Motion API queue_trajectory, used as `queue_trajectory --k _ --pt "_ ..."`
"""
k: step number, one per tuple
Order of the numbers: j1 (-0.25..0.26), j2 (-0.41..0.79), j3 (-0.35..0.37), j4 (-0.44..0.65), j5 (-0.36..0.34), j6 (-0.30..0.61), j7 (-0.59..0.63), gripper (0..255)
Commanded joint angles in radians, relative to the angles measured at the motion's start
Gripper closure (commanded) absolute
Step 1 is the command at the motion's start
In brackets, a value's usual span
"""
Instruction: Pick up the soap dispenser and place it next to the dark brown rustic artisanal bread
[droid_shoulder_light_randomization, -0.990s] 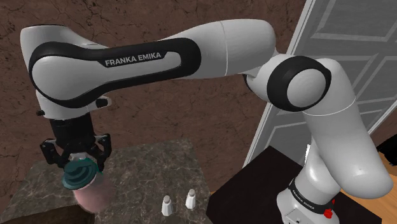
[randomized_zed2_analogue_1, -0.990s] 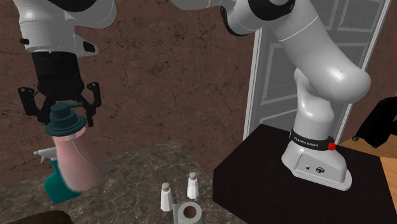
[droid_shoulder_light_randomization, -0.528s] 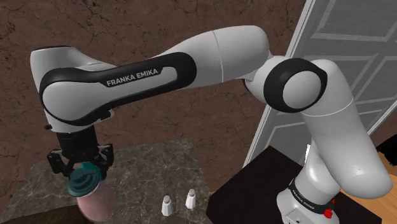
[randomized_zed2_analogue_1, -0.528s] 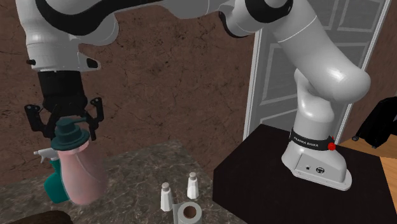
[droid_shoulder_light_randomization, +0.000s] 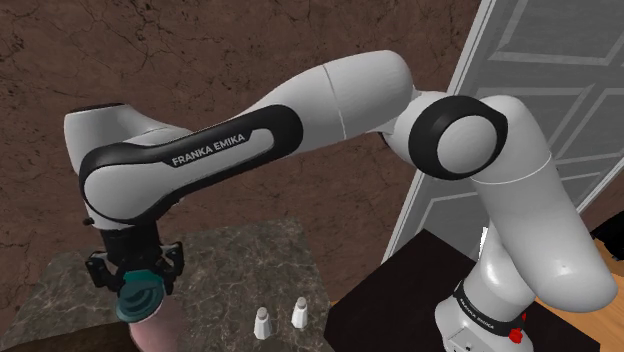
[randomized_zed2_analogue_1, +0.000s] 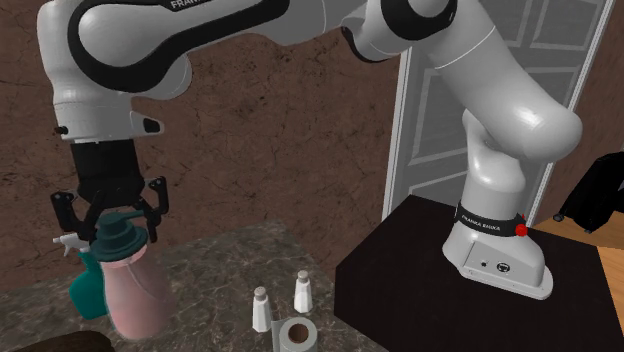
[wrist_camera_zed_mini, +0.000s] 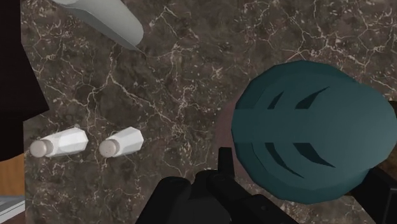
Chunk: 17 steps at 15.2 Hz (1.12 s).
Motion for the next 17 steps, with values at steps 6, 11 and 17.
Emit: queue_trajectory --k 6,11,17 --pt "0.001 0.037 -0.006 -0.035 -0.006 0.072 -0.009 255" --pt "0.004 0.067 -0.011 -0.053 -0.011 0.118 -0.015 255" --pt "0.008 0.109 -0.018 -0.064 -0.017 0.170 -0.021 255"
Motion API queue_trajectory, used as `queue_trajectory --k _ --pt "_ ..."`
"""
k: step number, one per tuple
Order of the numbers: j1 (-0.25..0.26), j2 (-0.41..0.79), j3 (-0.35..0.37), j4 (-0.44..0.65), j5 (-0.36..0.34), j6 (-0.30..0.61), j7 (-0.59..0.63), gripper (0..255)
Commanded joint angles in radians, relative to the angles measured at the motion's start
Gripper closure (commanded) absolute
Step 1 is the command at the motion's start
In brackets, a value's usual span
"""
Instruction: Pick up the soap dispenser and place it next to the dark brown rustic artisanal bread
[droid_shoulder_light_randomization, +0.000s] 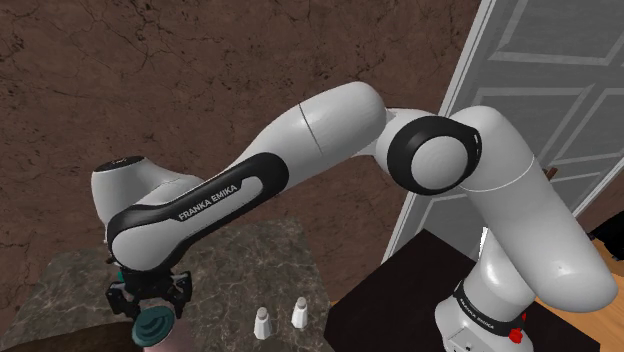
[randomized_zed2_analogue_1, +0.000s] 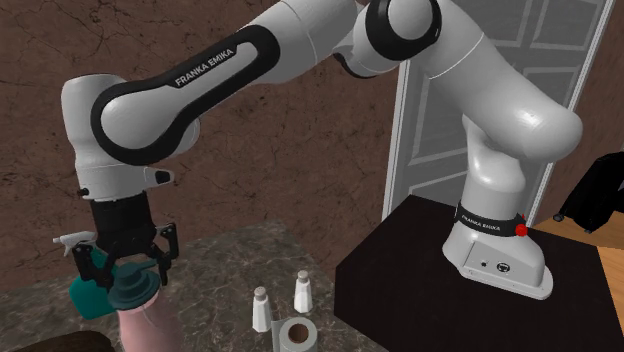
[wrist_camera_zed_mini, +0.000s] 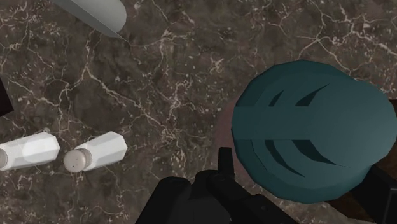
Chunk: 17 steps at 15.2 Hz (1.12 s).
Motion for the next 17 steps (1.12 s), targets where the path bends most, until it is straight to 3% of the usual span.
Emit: queue_trajectory --k 1,17 --pt "0.000 0.013 -0.002 -0.005 -0.002 0.019 -0.003 255" --pt "0.012 0.112 -0.017 0.006 -0.014 0.105 -0.016 255"
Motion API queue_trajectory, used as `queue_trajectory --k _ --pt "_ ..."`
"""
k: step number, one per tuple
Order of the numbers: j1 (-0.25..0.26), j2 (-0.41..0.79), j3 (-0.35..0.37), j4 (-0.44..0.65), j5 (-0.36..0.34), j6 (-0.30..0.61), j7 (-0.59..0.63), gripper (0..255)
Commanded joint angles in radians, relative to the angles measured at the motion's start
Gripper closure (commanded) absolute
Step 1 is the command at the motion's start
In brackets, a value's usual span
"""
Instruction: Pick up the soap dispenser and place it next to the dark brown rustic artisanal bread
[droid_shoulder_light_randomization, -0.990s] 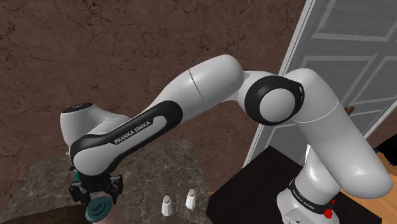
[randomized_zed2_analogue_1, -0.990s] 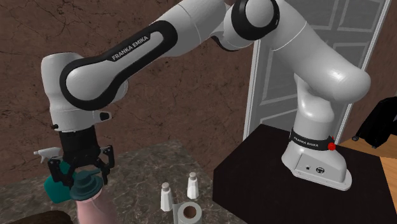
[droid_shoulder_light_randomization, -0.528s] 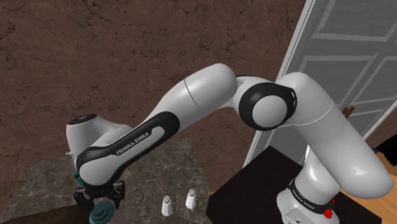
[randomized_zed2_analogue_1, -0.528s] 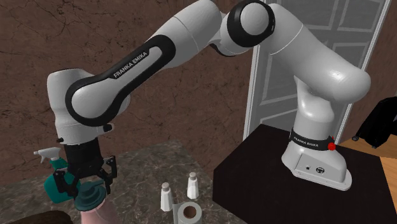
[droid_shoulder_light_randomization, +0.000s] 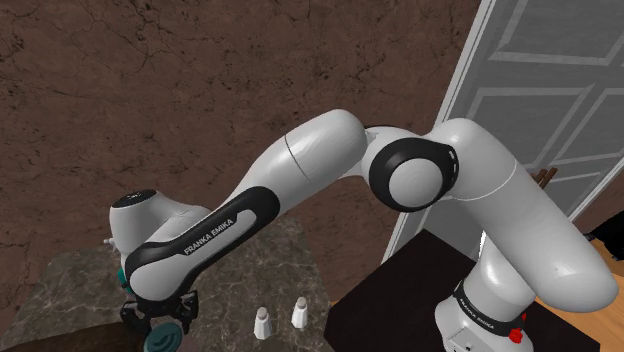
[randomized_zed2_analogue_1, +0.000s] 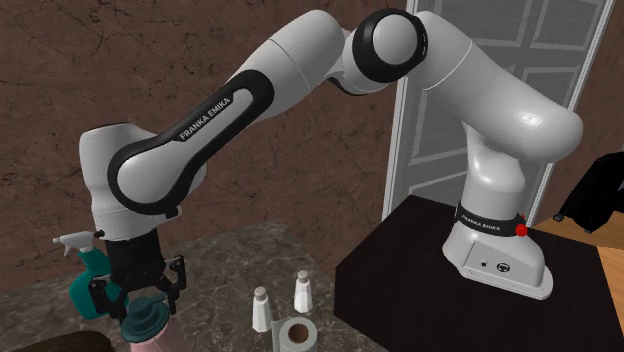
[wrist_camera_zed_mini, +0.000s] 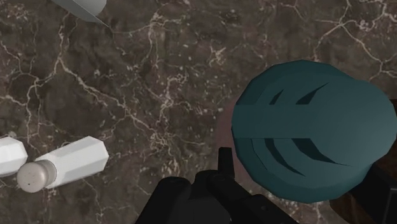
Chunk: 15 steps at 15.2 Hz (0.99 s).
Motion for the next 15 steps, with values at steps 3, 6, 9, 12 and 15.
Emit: queue_trajectory --k 3,6,9,12,15 --pt "0.000 0.000 0.000 0.000 0.000 0.000 0.000 255" --pt "0.000 0.000 0.000 0.000 0.000 0.001 0.000 0" --pt "0.000 0.000 0.000 0.000 0.000 0.000 0.000 0" --pt "-0.017 -0.059 0.007 0.001 0.008 -0.060 -0.004 0" --pt "-0.021 -0.073 0.009 0.004 0.010 -0.077 -0.005 0"
